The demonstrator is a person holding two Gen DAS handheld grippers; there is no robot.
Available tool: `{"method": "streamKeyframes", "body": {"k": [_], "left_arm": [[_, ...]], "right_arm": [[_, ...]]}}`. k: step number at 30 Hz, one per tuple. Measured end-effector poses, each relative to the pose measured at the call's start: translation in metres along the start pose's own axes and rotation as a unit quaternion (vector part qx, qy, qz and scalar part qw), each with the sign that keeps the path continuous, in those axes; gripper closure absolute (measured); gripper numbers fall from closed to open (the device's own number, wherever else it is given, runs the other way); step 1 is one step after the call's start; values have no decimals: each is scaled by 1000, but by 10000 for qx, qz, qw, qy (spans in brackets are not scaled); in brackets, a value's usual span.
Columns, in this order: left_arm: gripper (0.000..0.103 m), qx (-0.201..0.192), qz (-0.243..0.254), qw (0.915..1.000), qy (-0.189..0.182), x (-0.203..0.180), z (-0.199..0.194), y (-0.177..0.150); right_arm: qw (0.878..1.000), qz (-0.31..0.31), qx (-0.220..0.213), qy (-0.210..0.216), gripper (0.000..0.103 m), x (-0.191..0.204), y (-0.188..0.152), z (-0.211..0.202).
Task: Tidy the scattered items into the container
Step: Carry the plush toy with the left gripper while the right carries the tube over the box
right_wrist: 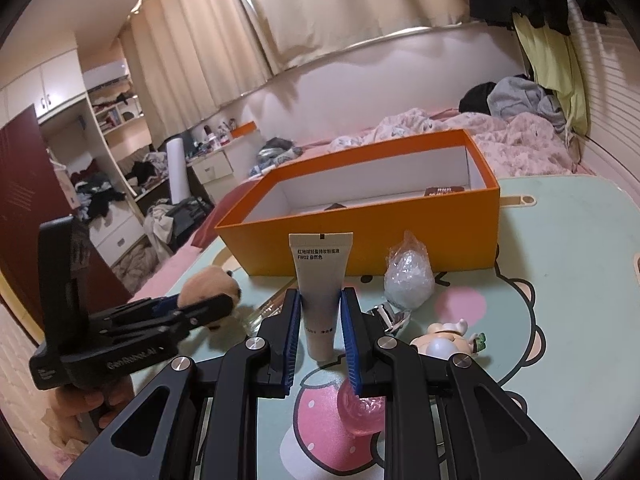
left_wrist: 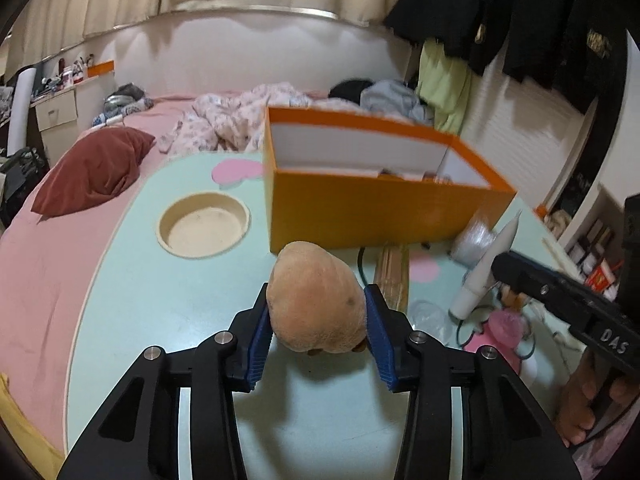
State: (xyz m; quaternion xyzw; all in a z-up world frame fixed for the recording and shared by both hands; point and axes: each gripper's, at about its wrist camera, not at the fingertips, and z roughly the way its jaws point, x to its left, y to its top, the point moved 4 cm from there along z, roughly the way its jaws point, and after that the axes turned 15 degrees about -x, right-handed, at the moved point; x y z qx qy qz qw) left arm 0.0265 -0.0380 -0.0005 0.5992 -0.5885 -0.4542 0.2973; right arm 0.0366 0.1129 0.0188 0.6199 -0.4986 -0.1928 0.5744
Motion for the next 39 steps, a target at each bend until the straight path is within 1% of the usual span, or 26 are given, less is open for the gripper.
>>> {"method": "streamKeyframes", "body": {"k": [4,6,8,11,14,17,19,21,23,26,27,28,30,31,32,34,39], "left_arm": [[58,-230,-206,9993,-208,6,-9,8],[58,-277,-273,9987,-325,5,-12,15],[58,-348,-261,9981,-437,2,-18,23],[58,-531,-110,9972,-511,-6,-29,43],[58,-733,33,9954,-616,-15,-35,71],[58,-919,172,9936,-629,-23,-33,105],[58,-1008,252,9927,-608,-30,-25,132],[58,-1014,213,9925,-647,-35,-13,152],[58,-957,175,9932,-643,-38,7,168],[58,-884,266,9941,-561,-40,41,170],[58,-920,214,9939,-568,-38,52,165],[58,-937,126,9934,-651,-36,59,158],[58,-870,-82,9928,-825,-30,73,142],[58,-790,-130,9935,-808,-26,79,134],[58,-733,-109,9944,-748,-24,83,128],[58,-689,-78,9953,-681,-22,85,121],[58,-755,-252,9942,-723,-12,78,122]], "right_arm": [[9993,-263,-255,-70,84,8,4,-6],[9988,-383,-312,-26,84,13,5,-7],[9989,-327,-346,28,84,15,9,-8],[9991,-155,-367,165,84,17,20,-8],[9978,-157,-644,85,84,19,51,-10],[9956,-108,-930,-96,84,14,95,-6],[9951,-103,-970,-174,84,10,115,1],[9947,-132,-985,-280,84,3,136,14],[9935,-224,-1017,-468,84,-6,147,29],[9921,-303,-1031,-647,84,-26,148,52],[9917,-260,-1054,-686,84,-33,145,56],[9916,-174,-1058,-717,84,-41,139,61],[9937,105,-845,-724,84,-57,125,70],[9947,225,-728,-692,84,-63,120,74],[9954,345,-611,-657,84,-68,114,77],[9954,385,-558,-682,84,-74,109,79],[9964,171,-526,-648,84,-68,101,84]]}}
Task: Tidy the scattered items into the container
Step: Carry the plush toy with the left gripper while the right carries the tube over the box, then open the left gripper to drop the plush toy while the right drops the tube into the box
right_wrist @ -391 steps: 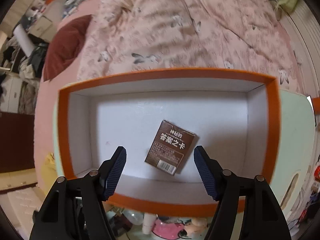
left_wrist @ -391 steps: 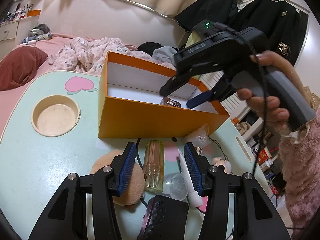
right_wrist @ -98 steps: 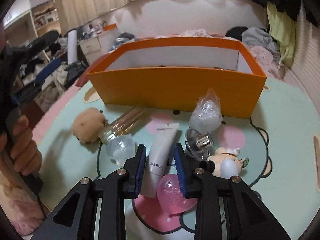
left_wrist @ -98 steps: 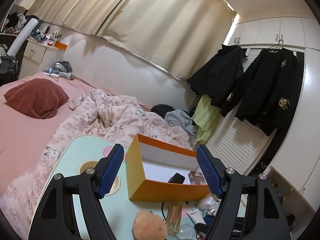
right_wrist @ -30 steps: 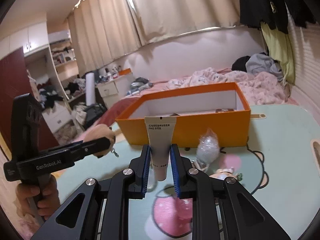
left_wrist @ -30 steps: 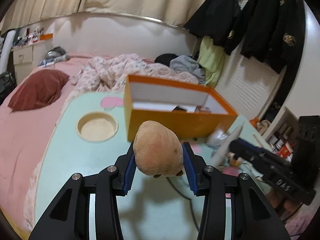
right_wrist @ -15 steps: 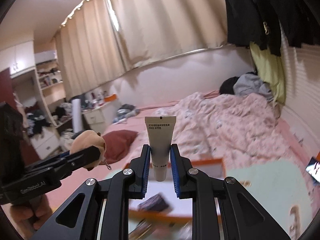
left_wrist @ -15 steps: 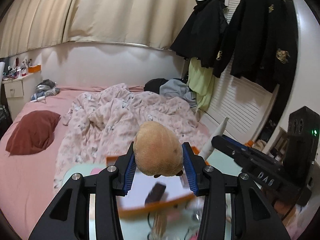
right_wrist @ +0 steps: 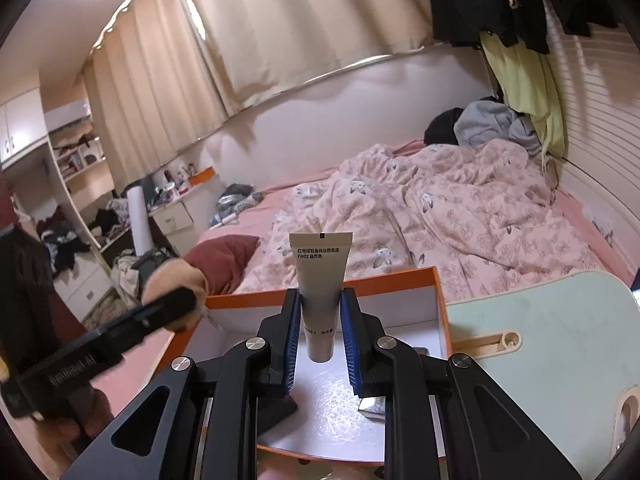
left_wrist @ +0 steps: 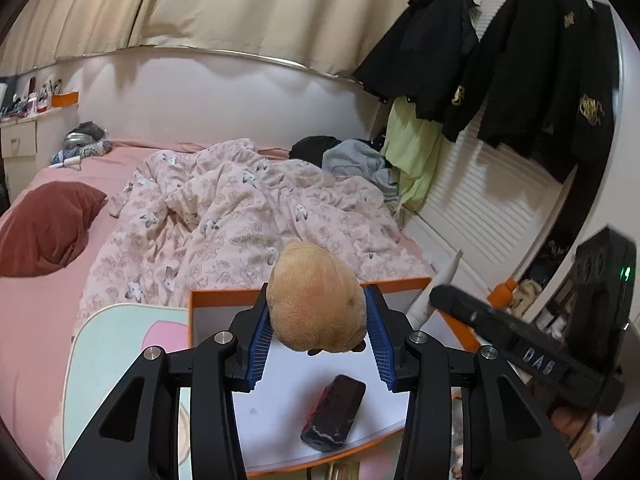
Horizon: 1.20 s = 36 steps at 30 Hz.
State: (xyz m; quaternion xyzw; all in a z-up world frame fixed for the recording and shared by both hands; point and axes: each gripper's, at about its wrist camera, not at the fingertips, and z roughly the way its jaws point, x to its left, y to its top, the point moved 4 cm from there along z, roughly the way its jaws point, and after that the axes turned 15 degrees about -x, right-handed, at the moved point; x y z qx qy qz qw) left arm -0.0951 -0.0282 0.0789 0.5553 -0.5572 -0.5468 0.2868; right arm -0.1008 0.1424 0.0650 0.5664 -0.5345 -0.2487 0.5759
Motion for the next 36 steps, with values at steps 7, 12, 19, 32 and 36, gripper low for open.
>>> {"method": "streamKeyframes", "body": {"k": [7,12,19,32,36], "left_arm": [[58,159,64,9997,151,3,4,-10],[58,232,204,9993,192,-1,8,-14],[56,312,151,9990,296,3,12,-17],[46,241,-132,9994,207,9,9,-15],[46,230,-122,9994,209,11,8,-15]], "right_arm": [[9997,-17,245,-98,84,-4,-16,10],[9997,-10,191,-145,84,-7,-14,9],[9995,140,200,-200,80,-11,-15,11],[9994,291,62,-197,65,-15,-9,5],[9993,330,48,-174,65,-17,-10,5]]}}
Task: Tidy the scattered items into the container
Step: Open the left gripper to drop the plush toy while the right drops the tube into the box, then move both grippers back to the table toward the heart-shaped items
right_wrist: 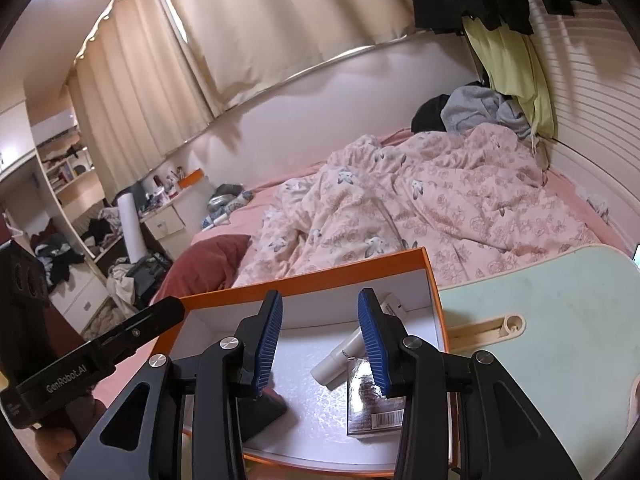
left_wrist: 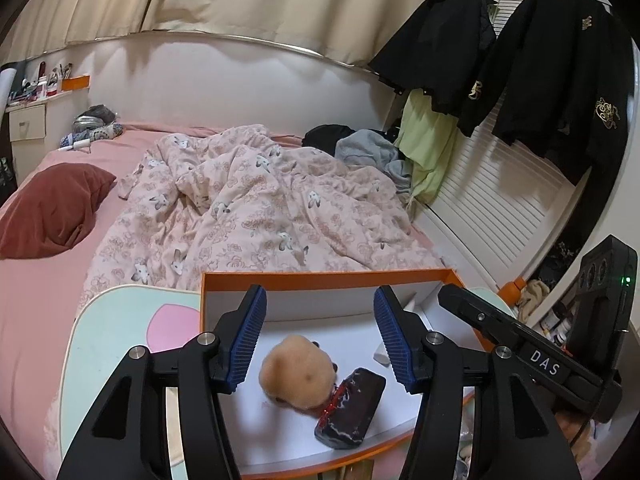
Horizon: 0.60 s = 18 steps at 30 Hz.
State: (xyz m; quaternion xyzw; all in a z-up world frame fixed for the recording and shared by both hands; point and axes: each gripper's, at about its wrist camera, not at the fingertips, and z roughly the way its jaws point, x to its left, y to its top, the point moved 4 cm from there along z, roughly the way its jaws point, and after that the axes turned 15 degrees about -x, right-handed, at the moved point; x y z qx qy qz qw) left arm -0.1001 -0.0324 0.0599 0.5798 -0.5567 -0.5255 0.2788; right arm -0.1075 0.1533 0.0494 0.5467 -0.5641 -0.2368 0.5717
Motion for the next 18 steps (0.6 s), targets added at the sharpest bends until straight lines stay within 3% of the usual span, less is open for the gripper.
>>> {"method": "streamKeyframes", "body": {"k": [11,18], "left_arm": [[46,-84,-69,9999,-94,-3,-7,4],[46,-395,99,9980,-475,-28,-36,15]], "right_arm": [[9999,-69,-69,70,64,10,3,-9],[9985,-341,-379,217,61,28,17,-35]]}}
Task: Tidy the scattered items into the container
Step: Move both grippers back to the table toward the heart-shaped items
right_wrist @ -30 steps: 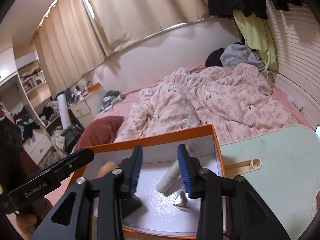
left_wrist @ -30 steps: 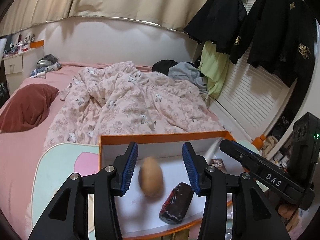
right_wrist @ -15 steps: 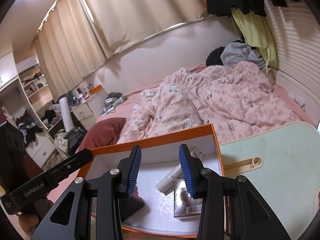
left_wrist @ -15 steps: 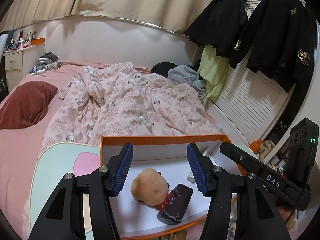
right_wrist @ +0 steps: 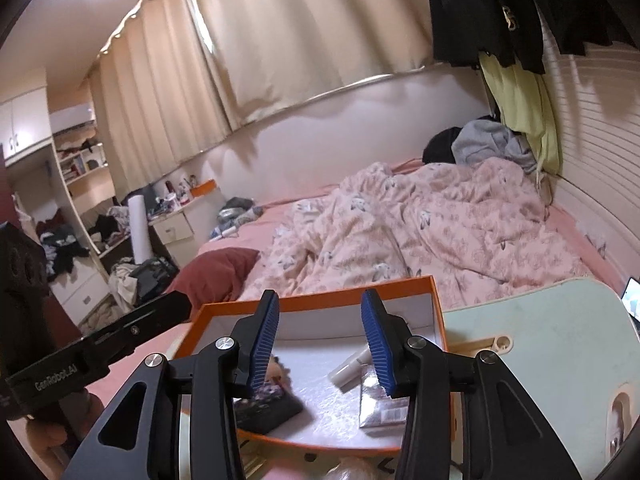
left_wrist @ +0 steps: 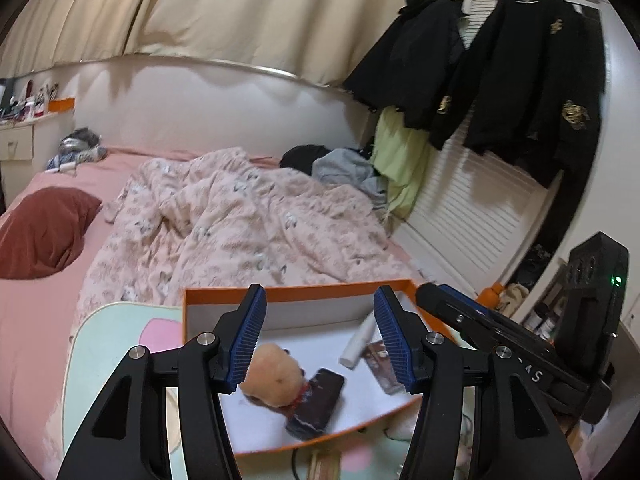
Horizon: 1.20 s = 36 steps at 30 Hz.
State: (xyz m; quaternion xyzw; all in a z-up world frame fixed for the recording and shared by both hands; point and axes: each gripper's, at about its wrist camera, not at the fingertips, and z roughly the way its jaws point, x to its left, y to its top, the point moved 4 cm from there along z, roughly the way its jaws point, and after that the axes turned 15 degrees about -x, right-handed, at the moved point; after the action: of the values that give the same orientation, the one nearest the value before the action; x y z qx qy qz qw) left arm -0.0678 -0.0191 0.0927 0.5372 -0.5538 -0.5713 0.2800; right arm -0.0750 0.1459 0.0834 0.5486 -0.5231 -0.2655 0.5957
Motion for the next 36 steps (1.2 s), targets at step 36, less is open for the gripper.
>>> {"method": "streamKeyframes", "body": {"k": [36], "left_arm": [[60,1975,1268,9718,-241,-50,-42,-154]], "right_arm": [[9663,-1515,1830,987,72,18,-108,-87]]}}
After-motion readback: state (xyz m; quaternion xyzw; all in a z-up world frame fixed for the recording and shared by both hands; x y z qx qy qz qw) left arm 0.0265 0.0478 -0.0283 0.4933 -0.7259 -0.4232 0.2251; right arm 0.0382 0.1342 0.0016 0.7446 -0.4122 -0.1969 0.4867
